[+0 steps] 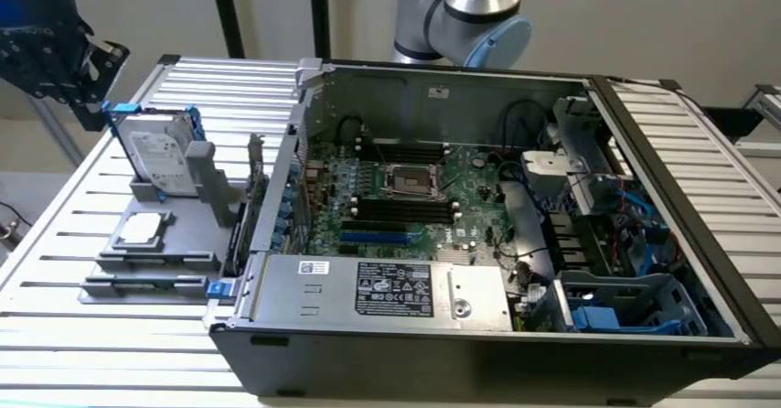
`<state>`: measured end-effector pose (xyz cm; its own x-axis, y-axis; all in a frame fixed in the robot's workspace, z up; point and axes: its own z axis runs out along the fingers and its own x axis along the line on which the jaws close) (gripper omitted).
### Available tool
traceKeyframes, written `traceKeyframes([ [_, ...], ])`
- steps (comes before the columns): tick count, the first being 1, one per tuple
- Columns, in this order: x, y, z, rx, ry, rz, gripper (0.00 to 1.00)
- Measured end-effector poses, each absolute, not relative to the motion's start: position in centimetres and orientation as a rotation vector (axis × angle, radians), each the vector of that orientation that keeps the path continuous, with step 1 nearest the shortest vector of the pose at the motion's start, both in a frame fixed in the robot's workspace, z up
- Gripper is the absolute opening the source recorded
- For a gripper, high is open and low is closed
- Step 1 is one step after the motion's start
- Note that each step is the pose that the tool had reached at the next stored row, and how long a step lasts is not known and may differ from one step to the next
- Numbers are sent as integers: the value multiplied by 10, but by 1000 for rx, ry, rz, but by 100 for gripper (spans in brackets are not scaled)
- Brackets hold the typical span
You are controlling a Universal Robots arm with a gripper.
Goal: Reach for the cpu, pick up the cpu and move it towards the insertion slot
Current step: 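Pick up the cpu and move it towards the insertion slot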
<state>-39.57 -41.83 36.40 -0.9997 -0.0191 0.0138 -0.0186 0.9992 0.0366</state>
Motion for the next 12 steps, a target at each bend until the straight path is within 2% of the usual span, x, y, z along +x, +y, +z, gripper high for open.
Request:
traceKeyframes([
  [12, -424, -419, 361, 43, -3125, -30, 11],
])
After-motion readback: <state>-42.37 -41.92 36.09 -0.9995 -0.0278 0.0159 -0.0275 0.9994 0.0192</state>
